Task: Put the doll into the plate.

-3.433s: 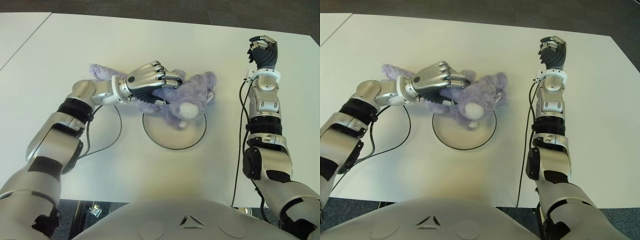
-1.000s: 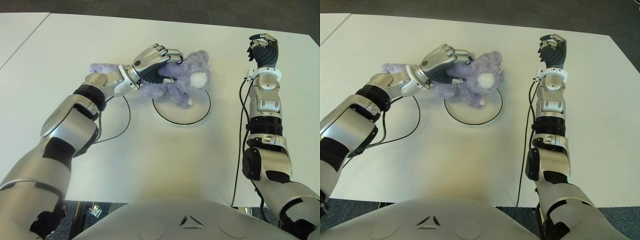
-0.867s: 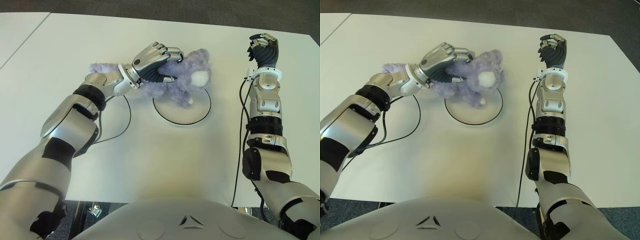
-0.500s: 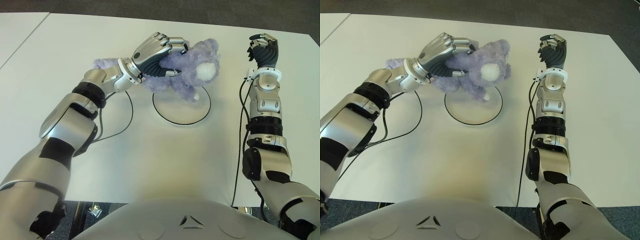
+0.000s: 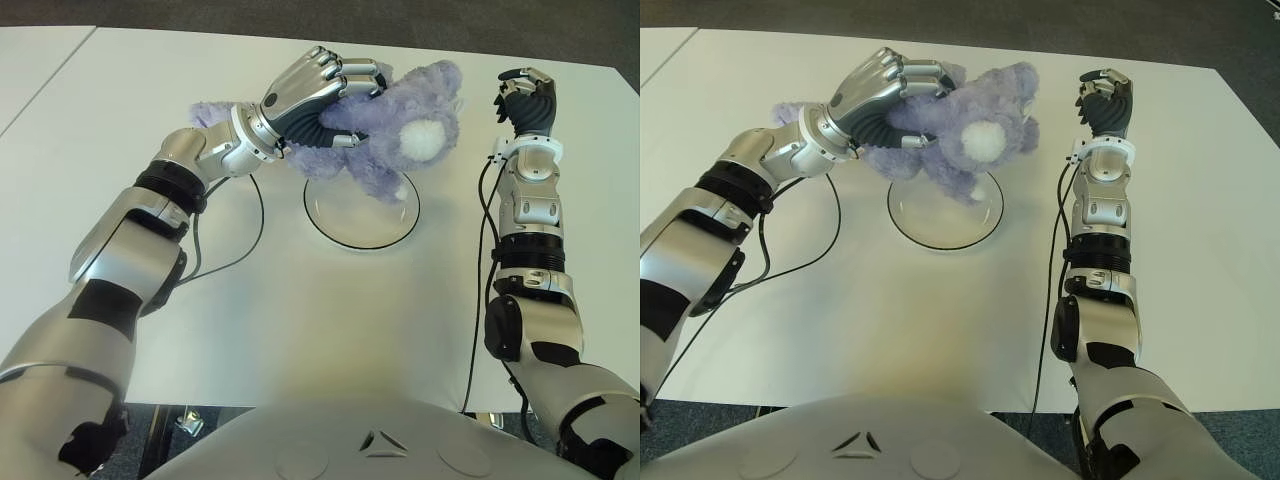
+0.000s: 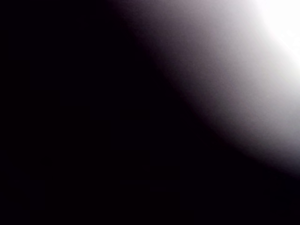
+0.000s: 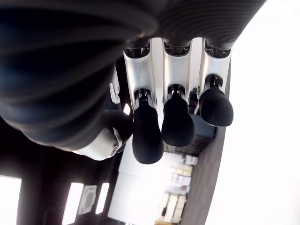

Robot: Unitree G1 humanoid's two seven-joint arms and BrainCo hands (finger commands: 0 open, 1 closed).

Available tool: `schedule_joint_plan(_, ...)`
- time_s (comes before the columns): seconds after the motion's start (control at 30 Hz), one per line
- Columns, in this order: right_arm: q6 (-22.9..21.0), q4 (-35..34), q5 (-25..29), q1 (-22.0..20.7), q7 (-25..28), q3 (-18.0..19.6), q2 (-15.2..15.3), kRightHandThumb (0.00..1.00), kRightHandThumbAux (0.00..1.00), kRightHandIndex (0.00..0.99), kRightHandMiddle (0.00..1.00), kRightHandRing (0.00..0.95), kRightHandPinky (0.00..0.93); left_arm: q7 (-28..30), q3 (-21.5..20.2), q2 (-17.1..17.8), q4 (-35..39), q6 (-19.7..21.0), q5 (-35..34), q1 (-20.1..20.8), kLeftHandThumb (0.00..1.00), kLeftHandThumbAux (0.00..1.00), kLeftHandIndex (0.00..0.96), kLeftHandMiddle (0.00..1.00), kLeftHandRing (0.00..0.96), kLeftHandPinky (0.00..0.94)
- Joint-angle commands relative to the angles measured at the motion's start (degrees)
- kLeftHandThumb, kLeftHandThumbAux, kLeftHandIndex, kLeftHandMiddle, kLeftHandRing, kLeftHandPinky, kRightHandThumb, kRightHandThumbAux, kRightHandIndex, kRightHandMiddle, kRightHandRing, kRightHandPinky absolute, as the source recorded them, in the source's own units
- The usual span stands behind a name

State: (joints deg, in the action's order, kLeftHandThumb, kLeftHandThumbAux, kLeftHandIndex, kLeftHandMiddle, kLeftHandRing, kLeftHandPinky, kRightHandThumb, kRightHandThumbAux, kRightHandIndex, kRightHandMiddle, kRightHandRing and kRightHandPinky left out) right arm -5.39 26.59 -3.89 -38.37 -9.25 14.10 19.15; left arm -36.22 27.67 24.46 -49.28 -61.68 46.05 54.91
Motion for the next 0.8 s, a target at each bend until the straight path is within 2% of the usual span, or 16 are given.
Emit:
schedule_joint_plan(0.03,-0.85,0.49,0.90,0.90,0.50,-0.23,-0.44,0.714,0.715,0.436,0.725,0.741,0.746,3.53,-1.19,0.69,1.89,-0.05,-1.56,-1.75,0.855,0.667,0.401,0.539,0.867,0.834)
schedule_joint_plan(0.33,-1.10,0.37,0.89,0.91,0.81,-0.29,-0.38,0.714,0.715,0.436,0.721,0.737,0.743,7.09,-2.76,0.67,4.31,-0.15,-2.14,-3.05,0.855,0.666,0.402,0.542,0.869,0.847)
schedule_joint_plan(0.5,-1.63,-0.25,0.87,1.01,0.88,-0.28,-0.37,0.714,0.714,0.436,0.721,0.738,0.743,12.26,-2.56,1.08,5.37,-1.28,-4.15,-4.09,0.856,0.666,0.403,0.544,0.870,0.857)
schedule_joint_plan(0.8,-1.88,-0.47,0.64,1.14,1.07,-0.41,-0.22,0.714,0.715,0.435,0.717,0.735,0.741,17.57,-2.00,1.47,6.49,-1.37,-3.87,-6.42,0.856,0.666,0.404,0.545,0.871,0.843)
